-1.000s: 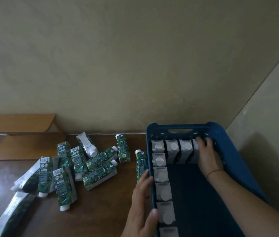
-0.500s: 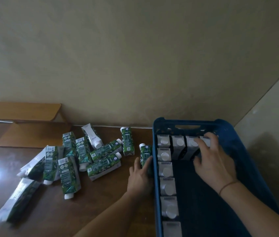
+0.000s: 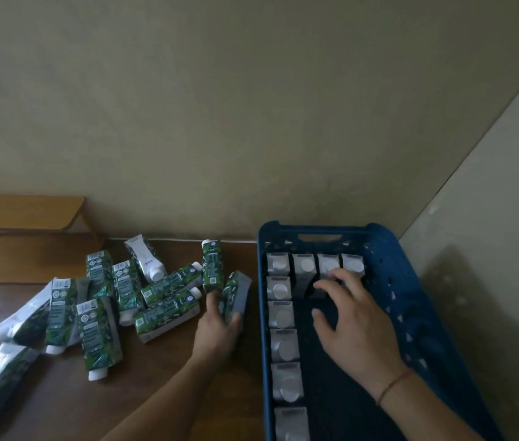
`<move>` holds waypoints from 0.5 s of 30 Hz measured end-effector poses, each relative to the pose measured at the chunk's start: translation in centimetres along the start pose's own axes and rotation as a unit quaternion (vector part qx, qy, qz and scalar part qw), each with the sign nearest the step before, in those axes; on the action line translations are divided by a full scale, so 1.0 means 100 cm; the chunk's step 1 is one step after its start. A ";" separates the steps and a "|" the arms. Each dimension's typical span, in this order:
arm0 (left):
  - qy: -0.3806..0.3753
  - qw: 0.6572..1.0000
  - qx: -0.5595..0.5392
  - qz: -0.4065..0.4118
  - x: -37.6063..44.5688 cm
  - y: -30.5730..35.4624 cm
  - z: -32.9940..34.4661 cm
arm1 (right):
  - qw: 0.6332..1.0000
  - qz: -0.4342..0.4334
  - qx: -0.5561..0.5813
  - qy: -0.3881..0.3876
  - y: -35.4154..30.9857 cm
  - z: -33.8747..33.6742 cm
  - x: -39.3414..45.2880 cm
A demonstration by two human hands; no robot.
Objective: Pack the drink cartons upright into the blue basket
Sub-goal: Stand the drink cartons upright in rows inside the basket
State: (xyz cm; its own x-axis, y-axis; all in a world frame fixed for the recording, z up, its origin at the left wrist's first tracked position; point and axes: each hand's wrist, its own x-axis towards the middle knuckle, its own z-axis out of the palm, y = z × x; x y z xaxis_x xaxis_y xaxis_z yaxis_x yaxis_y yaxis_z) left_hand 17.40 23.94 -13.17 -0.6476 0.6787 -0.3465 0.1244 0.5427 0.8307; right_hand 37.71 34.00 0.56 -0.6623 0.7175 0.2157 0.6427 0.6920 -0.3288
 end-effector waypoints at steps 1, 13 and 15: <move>0.008 0.999 -0.051 -0.006 -0.004 -0.002 -0.004 | 1.000 -0.001 0.008 0.003 -0.001 0.000 -0.001; -0.017 0.905 -0.419 0.074 -0.063 0.040 -0.073 | 0.926 -0.071 0.341 -0.148 -0.060 -0.024 0.001; 0.009 0.886 -0.458 0.070 -0.066 0.038 -0.083 | 0.945 -0.073 0.281 -0.152 -0.067 -0.019 0.002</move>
State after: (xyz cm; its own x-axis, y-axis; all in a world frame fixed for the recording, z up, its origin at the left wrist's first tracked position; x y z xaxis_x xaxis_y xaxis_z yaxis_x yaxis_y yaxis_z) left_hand 15.87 17.40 -4.11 -0.6868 0.6953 -0.2118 -0.4523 -0.1807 0.8734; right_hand 34.04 29.66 4.55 -0.8632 0.5024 0.0507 0.2860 0.5693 -0.7708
